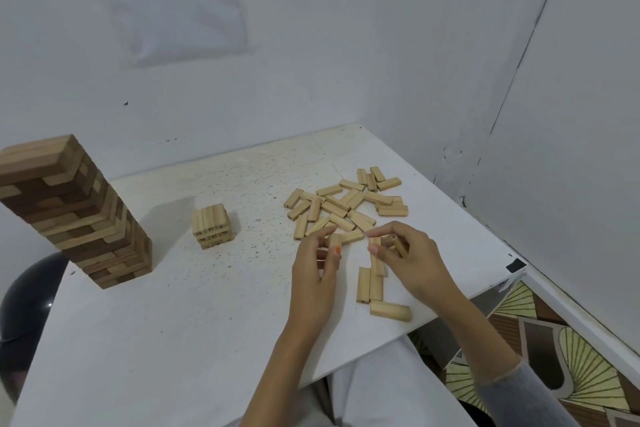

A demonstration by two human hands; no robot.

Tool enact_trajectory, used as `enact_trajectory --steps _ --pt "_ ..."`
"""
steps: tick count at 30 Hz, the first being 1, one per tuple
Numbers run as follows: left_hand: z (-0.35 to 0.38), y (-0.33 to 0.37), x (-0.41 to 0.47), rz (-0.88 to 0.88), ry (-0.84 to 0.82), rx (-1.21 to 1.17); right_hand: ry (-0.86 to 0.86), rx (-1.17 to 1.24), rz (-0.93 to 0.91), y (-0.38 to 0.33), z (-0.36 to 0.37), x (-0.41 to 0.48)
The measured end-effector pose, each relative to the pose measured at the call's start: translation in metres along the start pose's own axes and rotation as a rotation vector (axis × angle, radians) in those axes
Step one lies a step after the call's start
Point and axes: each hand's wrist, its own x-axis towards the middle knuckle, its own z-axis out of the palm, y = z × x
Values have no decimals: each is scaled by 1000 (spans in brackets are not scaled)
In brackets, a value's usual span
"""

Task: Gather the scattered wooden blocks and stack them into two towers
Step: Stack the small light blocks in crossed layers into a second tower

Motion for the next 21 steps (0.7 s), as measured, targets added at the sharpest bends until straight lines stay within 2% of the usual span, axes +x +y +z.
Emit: enact_trajectory --steps 7,14,21 --pt "-21 -9 -3 -69 75 -1 -141 47 -48 -8 43 9" --pt "-51 -21 -12 -144 222 -54 -245 27 -104 -13 87 14" --pt "-84 -28 -22 -159 336 35 -332 50 -121 -18 124 15"
